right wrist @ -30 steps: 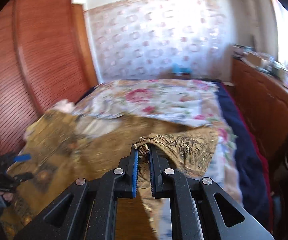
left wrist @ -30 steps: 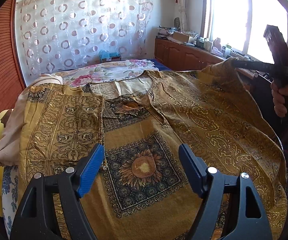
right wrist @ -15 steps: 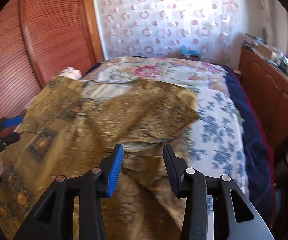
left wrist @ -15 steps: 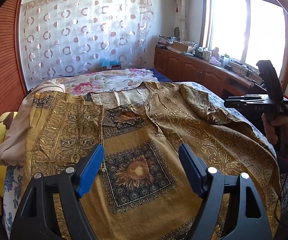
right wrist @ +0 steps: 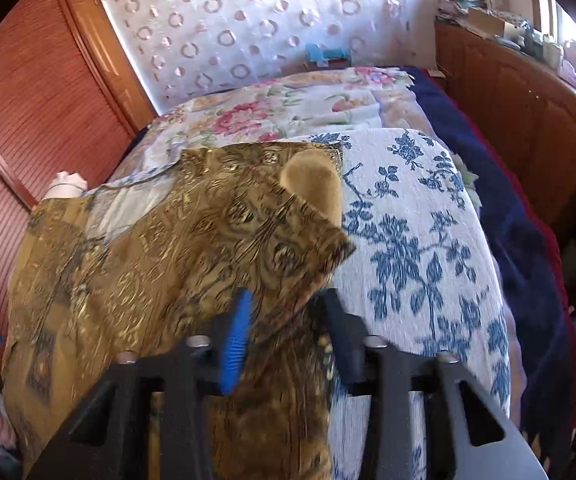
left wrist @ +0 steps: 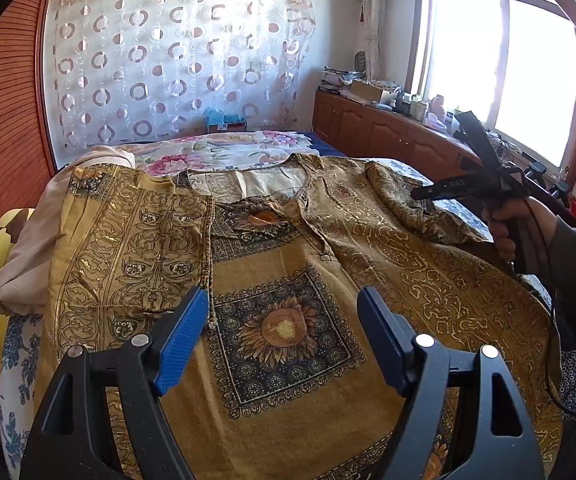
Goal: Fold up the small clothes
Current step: 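Fold the grasped side over the shirt body with the right gripper and release, then move the left gripper to the shirt hem and grasp it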
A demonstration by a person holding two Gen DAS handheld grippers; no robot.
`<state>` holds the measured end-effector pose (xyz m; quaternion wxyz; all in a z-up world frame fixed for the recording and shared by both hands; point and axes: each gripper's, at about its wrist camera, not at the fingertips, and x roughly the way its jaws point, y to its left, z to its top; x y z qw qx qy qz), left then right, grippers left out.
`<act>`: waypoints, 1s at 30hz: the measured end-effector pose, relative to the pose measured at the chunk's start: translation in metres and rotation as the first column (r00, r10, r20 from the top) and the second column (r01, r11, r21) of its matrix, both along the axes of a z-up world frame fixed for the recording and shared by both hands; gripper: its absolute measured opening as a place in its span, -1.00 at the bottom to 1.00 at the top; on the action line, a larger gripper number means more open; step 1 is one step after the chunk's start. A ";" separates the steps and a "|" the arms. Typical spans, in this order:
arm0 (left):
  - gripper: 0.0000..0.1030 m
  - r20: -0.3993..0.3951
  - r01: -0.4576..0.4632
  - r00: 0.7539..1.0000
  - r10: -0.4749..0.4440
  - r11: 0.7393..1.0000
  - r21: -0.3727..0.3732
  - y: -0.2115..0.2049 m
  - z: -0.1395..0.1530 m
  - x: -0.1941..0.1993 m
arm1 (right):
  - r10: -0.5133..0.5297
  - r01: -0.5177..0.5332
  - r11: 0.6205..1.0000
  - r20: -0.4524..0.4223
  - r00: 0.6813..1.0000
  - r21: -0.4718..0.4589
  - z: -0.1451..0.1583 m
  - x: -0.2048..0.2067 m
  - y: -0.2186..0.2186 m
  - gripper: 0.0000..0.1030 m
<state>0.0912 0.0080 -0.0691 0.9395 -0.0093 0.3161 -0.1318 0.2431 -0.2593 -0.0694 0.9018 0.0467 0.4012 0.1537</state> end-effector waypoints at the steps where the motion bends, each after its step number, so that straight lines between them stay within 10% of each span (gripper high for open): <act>1: 0.51 -0.003 -0.002 1.000 0.002 1.000 -0.001 0.000 -0.001 0.000 | -0.002 0.002 1.000 0.001 1.000 -0.009 0.001 0.003 0.004 -0.64; 12: 0.51 -0.012 -0.017 1.000 0.016 1.000 -0.005 0.007 -0.005 -0.003 | 0.115 -0.092 0.984 0.149 0.982 -0.151 0.037 -0.002 0.077 -0.88; 18: 0.51 -0.009 -0.025 1.000 0.025 1.000 -0.008 0.011 -0.005 -0.003 | 0.240 -0.231 0.970 0.174 0.955 -0.071 0.050 -0.013 0.112 -0.90; 25: 0.51 -0.004 -0.043 0.999 0.043 0.999 -0.022 0.022 -0.002 -0.002 | 0.240 -0.217 0.969 0.238 0.941 -0.119 0.053 -0.035 0.111 -0.02; 30: 0.51 0.006 -0.065 0.998 0.065 0.997 -0.031 0.038 0.003 0.005 | 0.174 -0.139 0.974 0.204 0.963 -0.177 0.032 -0.024 0.094 0.17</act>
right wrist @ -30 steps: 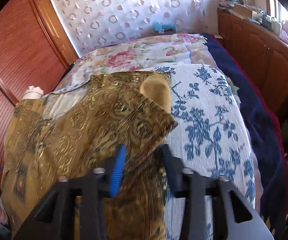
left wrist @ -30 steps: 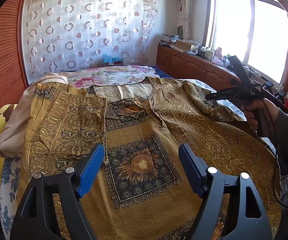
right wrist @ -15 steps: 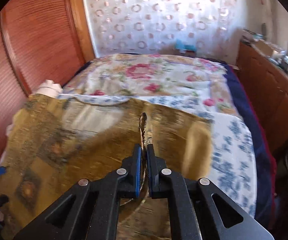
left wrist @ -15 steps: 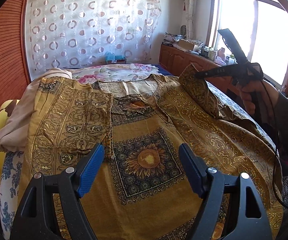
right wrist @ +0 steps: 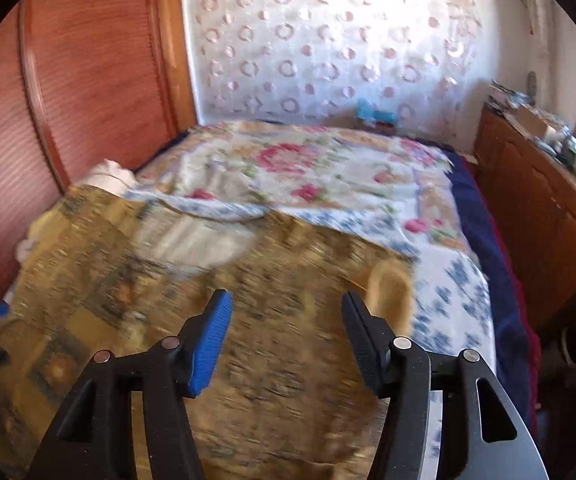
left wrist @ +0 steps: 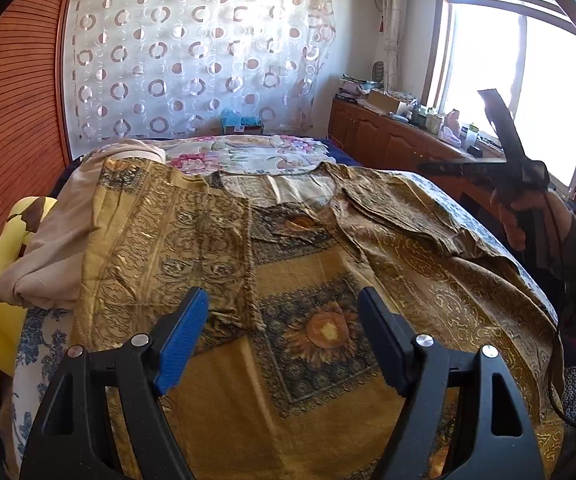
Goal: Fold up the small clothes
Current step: 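Move the left gripper to the shirt hem and grasp it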
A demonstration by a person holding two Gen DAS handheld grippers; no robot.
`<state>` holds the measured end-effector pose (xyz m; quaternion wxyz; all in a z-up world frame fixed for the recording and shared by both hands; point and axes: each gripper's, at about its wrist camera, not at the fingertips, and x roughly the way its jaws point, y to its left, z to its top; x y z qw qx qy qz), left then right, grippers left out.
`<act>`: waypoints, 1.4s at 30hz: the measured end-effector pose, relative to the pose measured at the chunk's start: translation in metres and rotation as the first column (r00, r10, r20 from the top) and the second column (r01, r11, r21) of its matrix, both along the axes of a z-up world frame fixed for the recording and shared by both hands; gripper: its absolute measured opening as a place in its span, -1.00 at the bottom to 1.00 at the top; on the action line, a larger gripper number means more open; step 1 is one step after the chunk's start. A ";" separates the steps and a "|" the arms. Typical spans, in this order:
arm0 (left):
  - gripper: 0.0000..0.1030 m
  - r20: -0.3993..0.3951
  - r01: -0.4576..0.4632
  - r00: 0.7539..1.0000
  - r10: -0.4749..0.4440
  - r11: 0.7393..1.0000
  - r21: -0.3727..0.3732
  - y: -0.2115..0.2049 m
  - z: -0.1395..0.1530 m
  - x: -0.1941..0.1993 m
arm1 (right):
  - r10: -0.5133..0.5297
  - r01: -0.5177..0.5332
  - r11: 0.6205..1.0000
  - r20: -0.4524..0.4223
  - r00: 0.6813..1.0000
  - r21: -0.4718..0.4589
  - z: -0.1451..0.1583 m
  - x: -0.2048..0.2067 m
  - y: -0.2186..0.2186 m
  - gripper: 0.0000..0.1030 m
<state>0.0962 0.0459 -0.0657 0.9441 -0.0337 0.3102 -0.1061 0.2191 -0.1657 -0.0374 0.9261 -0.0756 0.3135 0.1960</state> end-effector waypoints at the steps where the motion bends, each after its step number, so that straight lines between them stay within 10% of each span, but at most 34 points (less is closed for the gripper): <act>1: 0.51 0.002 -0.010 1.000 0.010 1.000 0.004 0.004 0.001 0.002 | -0.021 0.020 1.000 -0.011 1.000 -0.017 -0.006 0.005 -0.003 0.18; 24: 0.51 -0.071 -0.162 0.983 0.170 0.982 0.097 0.099 0.006 0.106 | -0.107 0.101 0.993 -0.098 0.989 -0.060 -0.053 0.078 -0.029 0.19; 42: 0.00 -0.185 -0.175 0.966 0.183 0.983 0.055 0.139 0.004 0.168 | -0.094 0.087 0.994 -0.103 0.990 -0.071 -0.051 0.076 -0.032 0.34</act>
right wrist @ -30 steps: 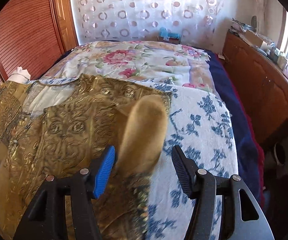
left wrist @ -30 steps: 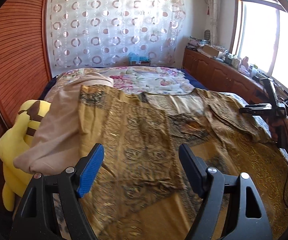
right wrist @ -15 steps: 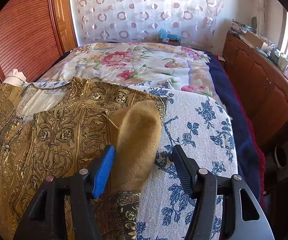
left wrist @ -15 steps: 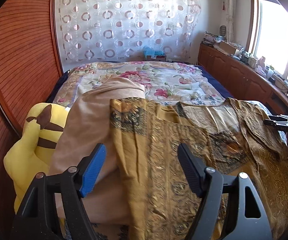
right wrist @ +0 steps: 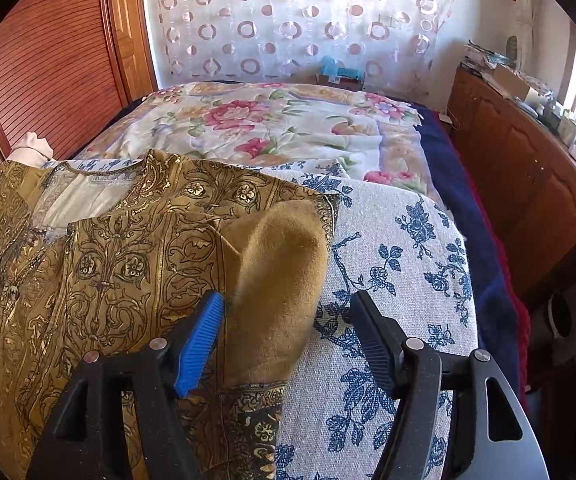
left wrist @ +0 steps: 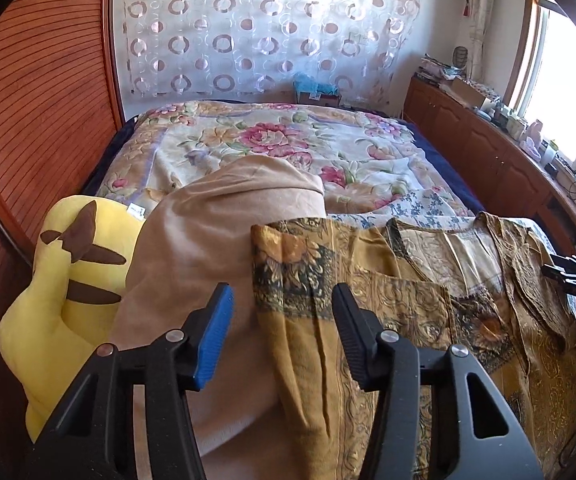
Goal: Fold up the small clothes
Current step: 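Move the left gripper to the shirt hem and grasp it, then grasp the hem with the right gripper while the left gripper holds it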
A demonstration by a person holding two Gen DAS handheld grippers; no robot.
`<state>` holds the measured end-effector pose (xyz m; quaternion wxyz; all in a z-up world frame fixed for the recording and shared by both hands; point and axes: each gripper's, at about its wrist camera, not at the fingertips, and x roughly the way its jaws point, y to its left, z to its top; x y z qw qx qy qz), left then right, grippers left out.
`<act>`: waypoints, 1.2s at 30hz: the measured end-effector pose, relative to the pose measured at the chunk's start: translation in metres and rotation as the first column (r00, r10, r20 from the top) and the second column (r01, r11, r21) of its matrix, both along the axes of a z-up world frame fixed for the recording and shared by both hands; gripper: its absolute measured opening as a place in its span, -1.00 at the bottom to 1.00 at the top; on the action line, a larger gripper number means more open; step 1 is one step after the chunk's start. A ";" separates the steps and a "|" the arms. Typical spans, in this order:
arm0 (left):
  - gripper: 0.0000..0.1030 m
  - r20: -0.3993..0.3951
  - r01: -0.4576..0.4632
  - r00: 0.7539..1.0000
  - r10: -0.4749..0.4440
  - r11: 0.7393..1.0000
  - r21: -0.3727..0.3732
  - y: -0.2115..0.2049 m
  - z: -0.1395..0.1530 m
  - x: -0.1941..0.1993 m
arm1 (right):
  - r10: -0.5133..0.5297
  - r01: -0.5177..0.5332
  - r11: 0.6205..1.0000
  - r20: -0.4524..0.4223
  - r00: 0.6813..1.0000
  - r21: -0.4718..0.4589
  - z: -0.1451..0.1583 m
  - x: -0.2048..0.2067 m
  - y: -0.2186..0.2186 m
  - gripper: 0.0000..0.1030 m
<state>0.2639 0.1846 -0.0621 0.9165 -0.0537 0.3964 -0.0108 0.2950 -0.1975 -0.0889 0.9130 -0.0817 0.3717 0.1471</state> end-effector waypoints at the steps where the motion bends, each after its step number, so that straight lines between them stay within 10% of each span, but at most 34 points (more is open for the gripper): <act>1: -0.07 -0.005 0.002 1.000 -0.002 1.000 0.000 0.001 -0.001 0.002 | 0.001 -0.001 1.000 0.000 1.000 0.001 0.000 0.000 0.000 0.35; 11: -0.24 -0.067 0.009 0.998 -0.013 0.998 -0.060 0.008 -0.014 0.024 | 0.000 0.000 1.000 -0.003 1.000 -0.004 0.000 0.000 -0.001 0.36; 15: -0.83 -0.036 0.060 0.997 -0.062 0.996 -0.059 0.000 -0.007 0.019 | 0.000 0.000 1.000 -0.003 1.000 -0.004 0.000 0.000 -0.001 0.37; 36: -0.89 0.030 0.113 0.993 -0.115 0.992 0.057 -0.030 0.010 0.005 | -0.001 0.001 1.000 -0.005 1.000 -0.009 0.000 0.000 -0.001 0.37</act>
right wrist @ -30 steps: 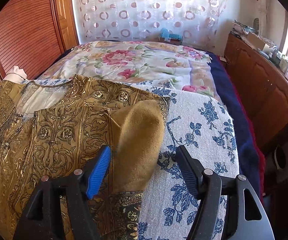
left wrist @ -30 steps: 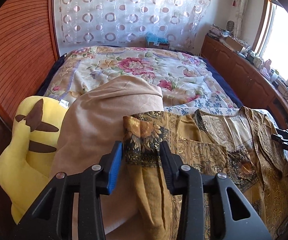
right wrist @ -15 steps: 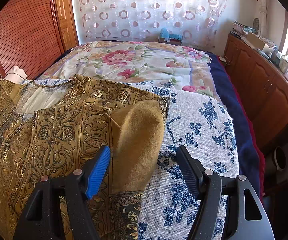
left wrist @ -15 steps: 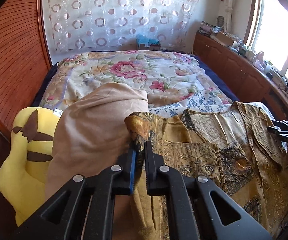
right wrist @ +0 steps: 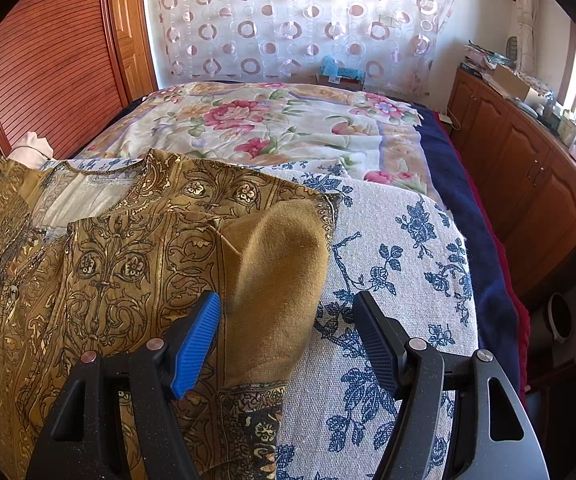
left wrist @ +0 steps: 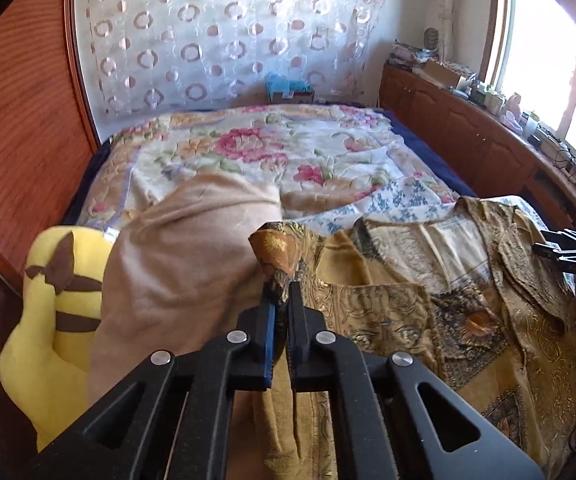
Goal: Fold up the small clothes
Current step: 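Grasp the hem with the right gripper while the left gripper holds it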
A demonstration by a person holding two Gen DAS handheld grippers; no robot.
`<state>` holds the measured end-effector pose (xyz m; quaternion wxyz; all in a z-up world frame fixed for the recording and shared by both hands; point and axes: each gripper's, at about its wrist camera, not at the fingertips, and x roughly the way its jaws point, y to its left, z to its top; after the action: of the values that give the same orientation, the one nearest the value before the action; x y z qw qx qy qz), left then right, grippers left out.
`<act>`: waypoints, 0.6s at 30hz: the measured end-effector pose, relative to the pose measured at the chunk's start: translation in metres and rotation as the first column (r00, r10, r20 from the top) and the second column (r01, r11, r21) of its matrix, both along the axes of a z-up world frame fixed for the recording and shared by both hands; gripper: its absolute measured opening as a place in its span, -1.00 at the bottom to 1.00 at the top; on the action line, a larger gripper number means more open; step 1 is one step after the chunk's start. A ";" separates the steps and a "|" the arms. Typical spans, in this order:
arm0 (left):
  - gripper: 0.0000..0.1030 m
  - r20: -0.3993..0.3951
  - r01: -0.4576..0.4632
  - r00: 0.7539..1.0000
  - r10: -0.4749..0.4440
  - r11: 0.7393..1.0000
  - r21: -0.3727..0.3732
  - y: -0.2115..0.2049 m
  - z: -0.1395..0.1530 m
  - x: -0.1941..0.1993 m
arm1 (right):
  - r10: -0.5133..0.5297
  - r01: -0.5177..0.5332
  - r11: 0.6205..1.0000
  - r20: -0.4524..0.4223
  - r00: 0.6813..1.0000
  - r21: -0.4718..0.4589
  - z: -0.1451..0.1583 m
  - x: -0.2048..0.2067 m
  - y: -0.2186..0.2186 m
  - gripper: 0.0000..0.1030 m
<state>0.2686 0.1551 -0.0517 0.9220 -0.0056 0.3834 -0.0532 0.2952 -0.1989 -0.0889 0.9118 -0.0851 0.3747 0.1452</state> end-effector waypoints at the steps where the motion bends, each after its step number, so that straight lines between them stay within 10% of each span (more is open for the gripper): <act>1: -0.89 0.019 0.006 1.000 -0.006 1.000 -0.004 -0.003 0.005 -0.004 | 0.000 0.000 1.000 0.000 1.000 0.000 0.000 0.000 0.000 0.37; 18: -0.90 0.100 0.086 0.992 -0.080 0.995 -0.057 -0.045 0.016 -0.046 | 0.037 -0.038 0.999 -0.036 0.999 -0.013 0.003 0.009 -0.001 0.37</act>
<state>0.2231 0.1097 -0.0361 0.9361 -0.0152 0.3358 -0.1033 0.3041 -0.1995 -0.0857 0.9015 -0.0956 0.3901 0.1611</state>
